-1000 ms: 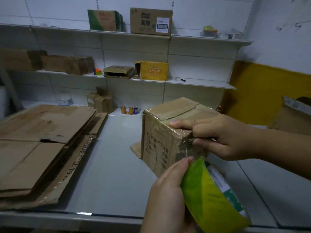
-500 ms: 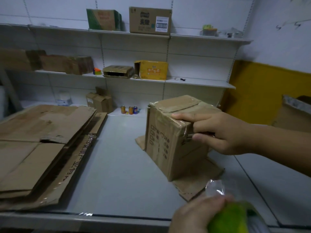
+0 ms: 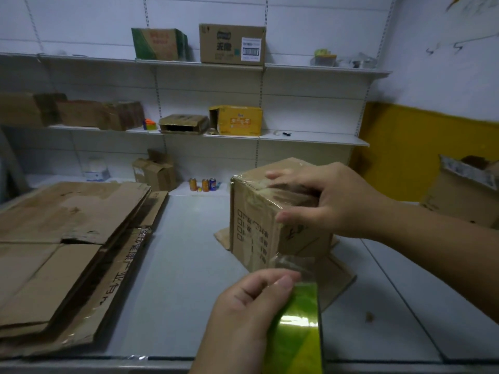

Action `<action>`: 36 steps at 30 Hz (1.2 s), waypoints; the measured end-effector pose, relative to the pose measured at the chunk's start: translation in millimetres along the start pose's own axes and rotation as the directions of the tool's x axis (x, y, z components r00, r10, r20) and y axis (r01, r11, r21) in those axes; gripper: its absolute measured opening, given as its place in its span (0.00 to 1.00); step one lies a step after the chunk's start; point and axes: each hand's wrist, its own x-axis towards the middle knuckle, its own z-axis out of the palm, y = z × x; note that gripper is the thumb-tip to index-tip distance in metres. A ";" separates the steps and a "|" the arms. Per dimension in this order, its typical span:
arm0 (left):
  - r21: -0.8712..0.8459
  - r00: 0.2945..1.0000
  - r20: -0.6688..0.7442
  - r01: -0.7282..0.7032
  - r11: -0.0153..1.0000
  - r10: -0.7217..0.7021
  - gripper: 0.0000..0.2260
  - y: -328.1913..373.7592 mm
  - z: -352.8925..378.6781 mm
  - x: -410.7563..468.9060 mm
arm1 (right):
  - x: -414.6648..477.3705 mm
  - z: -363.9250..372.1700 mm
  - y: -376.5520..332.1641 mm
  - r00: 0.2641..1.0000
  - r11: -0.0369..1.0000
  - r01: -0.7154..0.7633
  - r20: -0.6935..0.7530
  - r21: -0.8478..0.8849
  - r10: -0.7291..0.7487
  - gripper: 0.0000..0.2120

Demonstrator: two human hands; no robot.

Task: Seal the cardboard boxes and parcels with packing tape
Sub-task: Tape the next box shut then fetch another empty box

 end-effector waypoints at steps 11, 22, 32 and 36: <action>0.095 1.000 -0.004 -0.001 0.995 0.002 0.08 -13.2 -16.0 -1.8 | -7.3 15.5 11.5 0.952 0.898 0.243 -0.088 -0.367 -0.293 0.26; 0.653 0.971 0.057 -0.212 0.727 0.232 0.24 35.1 -69.7 26.5 | -10.4 24.9 -1.3 0.974 0.977 -0.105 -0.216 -0.183 0.064 0.25; 0.924 0.979 0.169 -0.197 0.327 0.112 0.12 44.7 -123.0 88.1 | -20.4 18.8 22.6 0.948 0.949 -0.296 -0.154 -0.112 0.278 0.18; 0.943 0.978 0.189 -0.205 0.261 0.087 0.10 50.7 -117.4 94.1 | -18.6 15.1 9.3 0.932 0.940 -0.333 -0.177 -0.069 0.317 0.21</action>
